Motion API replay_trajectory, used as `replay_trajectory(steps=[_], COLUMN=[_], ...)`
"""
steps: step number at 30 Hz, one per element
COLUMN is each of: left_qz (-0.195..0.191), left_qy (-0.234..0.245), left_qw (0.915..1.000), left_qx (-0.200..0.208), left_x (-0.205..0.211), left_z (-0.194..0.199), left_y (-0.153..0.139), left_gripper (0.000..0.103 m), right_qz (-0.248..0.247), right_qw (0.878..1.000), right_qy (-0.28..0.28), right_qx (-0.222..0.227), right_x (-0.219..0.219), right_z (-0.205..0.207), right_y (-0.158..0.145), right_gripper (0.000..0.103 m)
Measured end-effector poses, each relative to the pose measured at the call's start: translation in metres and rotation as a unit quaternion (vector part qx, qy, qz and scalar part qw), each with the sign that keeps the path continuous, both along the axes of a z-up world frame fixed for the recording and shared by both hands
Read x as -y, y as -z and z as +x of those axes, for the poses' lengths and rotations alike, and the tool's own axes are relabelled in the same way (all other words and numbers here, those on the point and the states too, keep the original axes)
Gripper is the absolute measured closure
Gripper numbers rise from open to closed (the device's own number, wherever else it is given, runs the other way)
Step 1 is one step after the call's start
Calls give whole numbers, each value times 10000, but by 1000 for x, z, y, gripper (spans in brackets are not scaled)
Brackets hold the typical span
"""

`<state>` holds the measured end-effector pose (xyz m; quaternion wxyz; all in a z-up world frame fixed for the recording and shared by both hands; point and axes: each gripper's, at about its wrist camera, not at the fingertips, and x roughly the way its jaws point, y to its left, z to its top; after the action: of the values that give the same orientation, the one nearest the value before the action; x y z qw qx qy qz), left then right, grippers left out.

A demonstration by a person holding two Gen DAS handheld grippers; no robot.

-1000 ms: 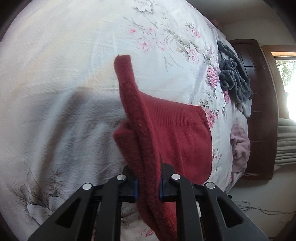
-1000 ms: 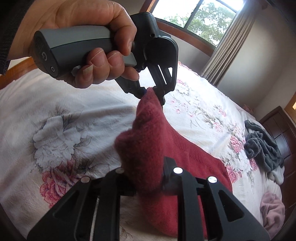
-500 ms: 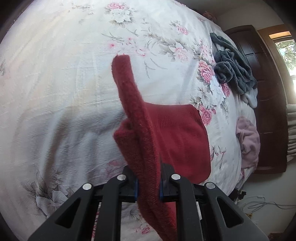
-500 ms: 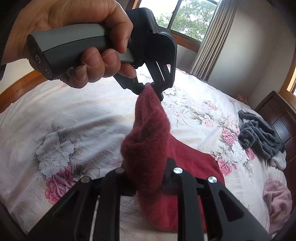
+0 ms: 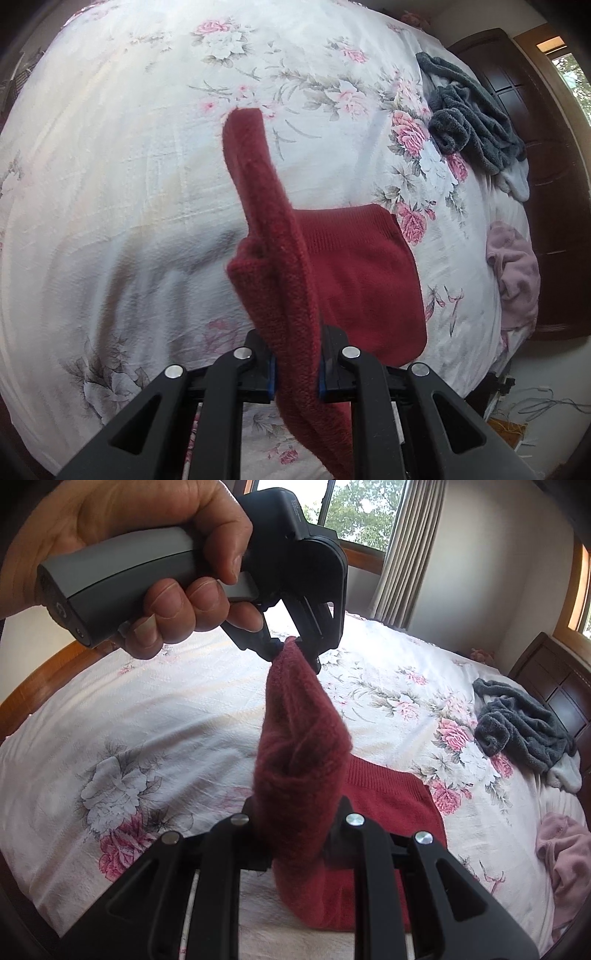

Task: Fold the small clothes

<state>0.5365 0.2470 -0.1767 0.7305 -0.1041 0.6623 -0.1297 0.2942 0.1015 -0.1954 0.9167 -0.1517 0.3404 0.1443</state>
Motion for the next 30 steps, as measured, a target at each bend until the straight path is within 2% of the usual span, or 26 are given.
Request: replay_trajectory(steps=[15, 30], left_qz=[383, 735], left_qy=[81, 145], left_qw=[9992, 9972], left_qx=[20, -13], left_x=[55, 96], left_z=[4, 5], left_y=[-5, 14], left_gripper=[88, 88], right_qz=[386, 668], right_qw=[9985, 9940], right_qy=[299, 558], right_qx=[-256, -666], right_x=[44, 76], right_z=[3, 6], right_y=[-2, 15], right_gripper=[87, 87])
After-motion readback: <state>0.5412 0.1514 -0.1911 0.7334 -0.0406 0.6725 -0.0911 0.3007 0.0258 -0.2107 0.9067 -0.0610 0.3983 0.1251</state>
